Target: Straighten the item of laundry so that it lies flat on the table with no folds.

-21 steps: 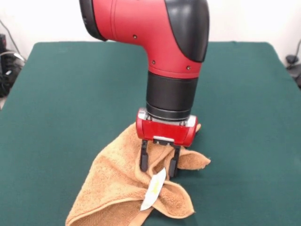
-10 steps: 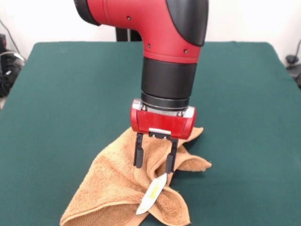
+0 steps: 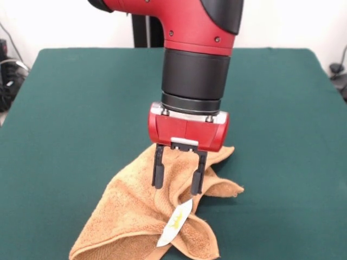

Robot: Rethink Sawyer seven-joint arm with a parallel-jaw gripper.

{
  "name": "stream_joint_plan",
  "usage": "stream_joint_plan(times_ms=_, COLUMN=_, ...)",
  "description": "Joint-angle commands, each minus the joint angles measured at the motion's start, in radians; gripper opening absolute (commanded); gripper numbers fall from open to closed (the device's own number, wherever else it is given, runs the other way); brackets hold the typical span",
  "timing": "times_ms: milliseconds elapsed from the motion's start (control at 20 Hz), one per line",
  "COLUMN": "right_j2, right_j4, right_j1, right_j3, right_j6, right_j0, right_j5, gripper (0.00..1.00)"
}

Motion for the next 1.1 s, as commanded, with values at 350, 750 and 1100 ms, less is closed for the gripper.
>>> stream_joint_plan(times_ms=350, right_j2=0.077, right_j4=-0.061, right_j1=0.053, right_j3=0.084, right_j6=0.062, right_j0=-0.008, right_j5=0.102, gripper=1.00)
stream_joint_plan(times_ms=750, right_j2=0.086, right_j4=-0.097, right_j1=0.074, right_j3=0.067, right_j6=0.041, right_j0=-0.030, right_j5=0.072, gripper=1.00)
stream_joint_plan(times_ms=1100, right_j2=0.110, right_j4=-0.146, right_j1=0.088, right_j3=0.048, right_j6=0.032, right_j0=-0.059, right_j5=0.061, gripper=1.00)
